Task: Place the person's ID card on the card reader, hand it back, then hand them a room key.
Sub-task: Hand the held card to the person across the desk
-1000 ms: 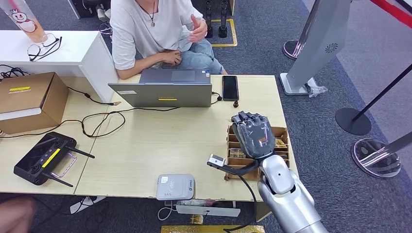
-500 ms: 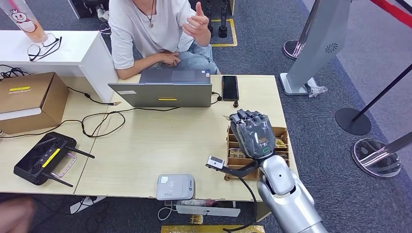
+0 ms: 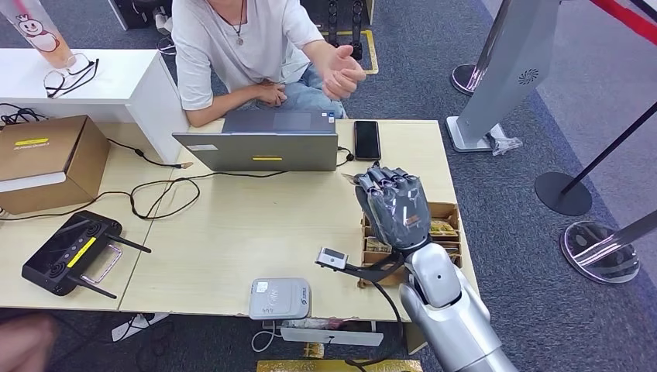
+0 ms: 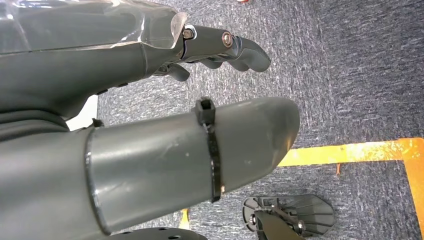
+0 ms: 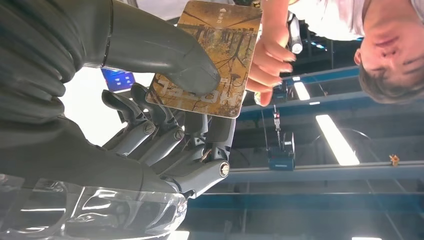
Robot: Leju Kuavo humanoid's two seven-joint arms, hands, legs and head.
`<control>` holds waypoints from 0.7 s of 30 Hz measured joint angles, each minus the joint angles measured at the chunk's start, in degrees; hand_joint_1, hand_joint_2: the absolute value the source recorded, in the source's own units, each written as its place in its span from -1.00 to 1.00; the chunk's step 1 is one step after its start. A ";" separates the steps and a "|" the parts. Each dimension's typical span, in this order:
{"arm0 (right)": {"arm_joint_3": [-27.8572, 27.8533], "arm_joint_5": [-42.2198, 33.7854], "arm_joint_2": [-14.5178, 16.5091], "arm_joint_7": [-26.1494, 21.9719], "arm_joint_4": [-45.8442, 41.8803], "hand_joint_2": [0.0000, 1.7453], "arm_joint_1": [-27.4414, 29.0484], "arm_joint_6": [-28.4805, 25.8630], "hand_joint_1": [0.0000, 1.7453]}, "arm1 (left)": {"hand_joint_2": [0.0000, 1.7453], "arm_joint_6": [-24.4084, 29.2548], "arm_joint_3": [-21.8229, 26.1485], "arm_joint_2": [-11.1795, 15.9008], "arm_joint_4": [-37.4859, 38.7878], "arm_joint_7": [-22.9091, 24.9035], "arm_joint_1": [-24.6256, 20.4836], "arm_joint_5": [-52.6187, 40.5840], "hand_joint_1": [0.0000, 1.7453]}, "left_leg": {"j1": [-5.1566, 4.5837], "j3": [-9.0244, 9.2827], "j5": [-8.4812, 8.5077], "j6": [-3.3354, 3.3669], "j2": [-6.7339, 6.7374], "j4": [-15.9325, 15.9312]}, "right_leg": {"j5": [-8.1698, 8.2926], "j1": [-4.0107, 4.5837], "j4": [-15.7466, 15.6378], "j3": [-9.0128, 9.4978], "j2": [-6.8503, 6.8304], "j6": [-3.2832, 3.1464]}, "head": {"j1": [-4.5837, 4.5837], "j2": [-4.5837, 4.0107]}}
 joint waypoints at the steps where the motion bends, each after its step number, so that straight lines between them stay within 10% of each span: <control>1: 0.02 -0.18 0.13 -0.12 0.14 1.00 -0.23 -0.23 1.00 | -1.00 0.00 0.00 -0.01 0.00 0.00 0.00 -0.08 -1.00 | 0.00 0.00 0.00 0.00 0.00 0.00 | 0.00 0.00 0.00 0.00 0.00 0.00 | 0.00 0.00; 21: 0.56 -0.94 2.57 -0.37 2.50 1.00 -3.87 -1.75 1.00 | -1.00 -0.39 0.00 0.00 0.00 0.22 -0.06 -0.85 -1.00 | 0.00 0.00 0.00 0.00 0.00 0.00 | 0.00 0.00 0.00 0.00 0.00 0.00 | 0.00 0.00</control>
